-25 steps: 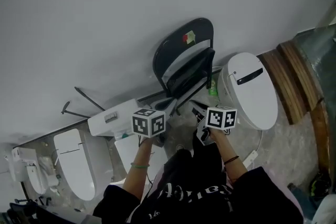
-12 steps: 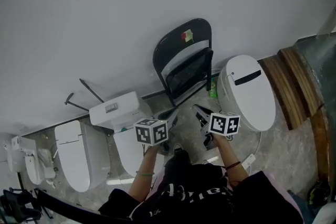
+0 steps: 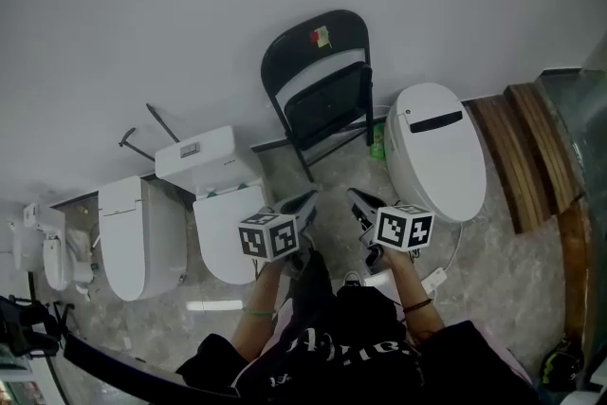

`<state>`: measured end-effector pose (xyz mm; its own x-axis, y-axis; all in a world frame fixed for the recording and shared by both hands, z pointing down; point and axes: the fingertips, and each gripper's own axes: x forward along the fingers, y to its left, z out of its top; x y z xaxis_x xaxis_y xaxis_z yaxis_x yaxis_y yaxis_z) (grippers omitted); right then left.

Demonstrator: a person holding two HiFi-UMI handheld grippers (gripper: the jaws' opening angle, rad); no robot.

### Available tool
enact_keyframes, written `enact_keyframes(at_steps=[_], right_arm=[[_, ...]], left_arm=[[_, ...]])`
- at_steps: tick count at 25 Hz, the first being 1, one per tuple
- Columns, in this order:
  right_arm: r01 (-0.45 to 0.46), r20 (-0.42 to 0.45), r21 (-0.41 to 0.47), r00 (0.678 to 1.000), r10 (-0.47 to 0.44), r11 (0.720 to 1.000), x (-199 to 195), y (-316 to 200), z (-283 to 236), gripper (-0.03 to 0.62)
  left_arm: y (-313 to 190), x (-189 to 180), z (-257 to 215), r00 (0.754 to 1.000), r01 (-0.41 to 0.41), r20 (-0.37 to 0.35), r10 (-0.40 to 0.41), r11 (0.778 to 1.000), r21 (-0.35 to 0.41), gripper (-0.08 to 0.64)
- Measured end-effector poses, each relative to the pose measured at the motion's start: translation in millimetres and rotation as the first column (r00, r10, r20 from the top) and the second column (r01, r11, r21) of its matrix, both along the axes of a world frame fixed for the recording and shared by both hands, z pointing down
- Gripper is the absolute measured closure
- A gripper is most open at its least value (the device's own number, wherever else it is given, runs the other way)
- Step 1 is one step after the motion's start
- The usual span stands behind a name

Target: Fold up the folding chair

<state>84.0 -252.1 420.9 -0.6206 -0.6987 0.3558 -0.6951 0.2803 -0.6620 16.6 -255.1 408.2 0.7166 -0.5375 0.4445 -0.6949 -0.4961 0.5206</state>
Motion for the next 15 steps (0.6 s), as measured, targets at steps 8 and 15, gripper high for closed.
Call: enact_keyframes(at_steps=[8,15], right_arm=[[0.033,0.023,0.031,0.999,-0.034,0.999,13,64,-3,0.578],[0.027,0.011,0.043,1.000,-0.028,0.999,2,94,-5,0.578]], left_arm=[[82,27,-3,0.999,0.004,0.046,-0.006,0.999,0.032,0.557],[121,22,-2,0.998,-0.017,0.056,0.014,0.998,0.054,0.557]])
